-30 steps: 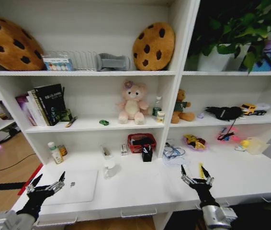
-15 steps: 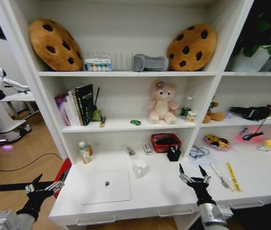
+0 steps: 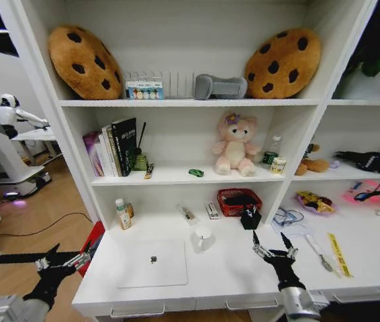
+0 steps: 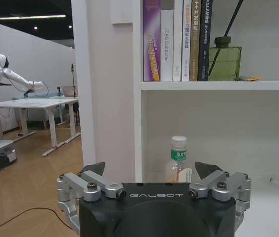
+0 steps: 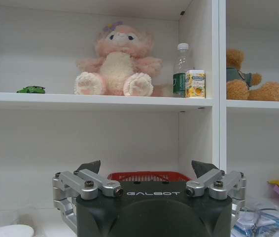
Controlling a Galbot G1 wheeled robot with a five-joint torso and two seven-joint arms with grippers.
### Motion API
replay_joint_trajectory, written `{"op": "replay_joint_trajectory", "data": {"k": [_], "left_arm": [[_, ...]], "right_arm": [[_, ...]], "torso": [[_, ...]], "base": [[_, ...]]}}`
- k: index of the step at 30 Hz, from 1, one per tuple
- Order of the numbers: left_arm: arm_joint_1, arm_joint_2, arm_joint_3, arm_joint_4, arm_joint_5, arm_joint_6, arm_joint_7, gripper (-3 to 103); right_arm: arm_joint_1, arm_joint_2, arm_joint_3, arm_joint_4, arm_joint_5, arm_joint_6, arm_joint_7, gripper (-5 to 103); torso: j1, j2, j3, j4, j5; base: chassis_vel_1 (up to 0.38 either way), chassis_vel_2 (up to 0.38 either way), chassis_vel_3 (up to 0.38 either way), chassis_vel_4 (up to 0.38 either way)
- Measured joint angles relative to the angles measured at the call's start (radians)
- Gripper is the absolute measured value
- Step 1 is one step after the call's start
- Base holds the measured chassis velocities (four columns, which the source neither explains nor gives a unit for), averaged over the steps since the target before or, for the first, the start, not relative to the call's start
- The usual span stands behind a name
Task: Organize the objects on the table.
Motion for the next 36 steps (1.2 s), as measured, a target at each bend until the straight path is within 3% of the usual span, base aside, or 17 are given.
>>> {"op": "replay_joint_trajectory", "data": {"k": [14, 22, 36], "left_arm": [[0.0, 0.0, 0.0, 0.0, 0.0, 0.0, 0.0, 100], [0.0, 0.0, 0.0, 0.0, 0.0, 0.0, 0.0, 100], [0.0, 0.0, 0.0, 0.0, 0.0, 0.0, 0.0, 100]], "right_arm": [[-0.007, 0.011, 0.009, -0.007, 0.008, 0.015, 0.006, 100], [0.014, 0.001, 0.007, -0.026, -0.004, 0.038, 0.008, 100], [0.02, -0.002, 0.001, -0.034, -0.014, 0.042, 0.002, 100]], "torso": [[-0.035, -0.077, -0.041, 0.0, 0.0], [-0.038, -0.083, -0.045, 0.0, 0.0], [-0.005, -0.011, -0.006, 0.0, 0.0]], "base": [[0.0, 0.0, 0.0, 0.0], [0.0, 0.0, 0.0, 0.0], [0.0, 0.0, 0.0, 0.0]]}}
